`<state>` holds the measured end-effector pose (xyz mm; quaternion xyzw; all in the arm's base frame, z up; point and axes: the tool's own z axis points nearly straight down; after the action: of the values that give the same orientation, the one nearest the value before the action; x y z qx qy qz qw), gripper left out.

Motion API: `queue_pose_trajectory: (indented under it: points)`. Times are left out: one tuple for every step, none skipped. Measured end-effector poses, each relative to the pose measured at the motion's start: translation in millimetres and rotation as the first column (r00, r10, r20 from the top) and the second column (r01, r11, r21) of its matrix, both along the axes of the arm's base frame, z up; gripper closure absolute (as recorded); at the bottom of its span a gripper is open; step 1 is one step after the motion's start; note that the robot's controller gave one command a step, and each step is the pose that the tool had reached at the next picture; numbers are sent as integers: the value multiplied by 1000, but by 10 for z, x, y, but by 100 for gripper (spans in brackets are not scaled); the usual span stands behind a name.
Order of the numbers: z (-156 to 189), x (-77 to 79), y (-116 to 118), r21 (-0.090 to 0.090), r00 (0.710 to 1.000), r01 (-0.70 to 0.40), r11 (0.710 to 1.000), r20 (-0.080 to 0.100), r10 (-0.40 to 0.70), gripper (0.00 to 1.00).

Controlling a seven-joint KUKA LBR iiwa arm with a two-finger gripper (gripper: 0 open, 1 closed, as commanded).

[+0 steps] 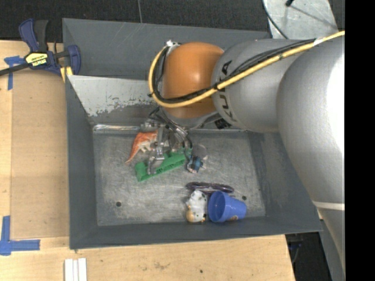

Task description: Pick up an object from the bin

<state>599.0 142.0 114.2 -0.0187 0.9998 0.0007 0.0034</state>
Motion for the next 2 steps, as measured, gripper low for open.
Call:
queue_pose_trajectory:
  points:
    - [-52,18,-50,2,1000,-17,1000,8,17,0]
    - [-62,-66,-344,1,995,-95,995,4,95,0]
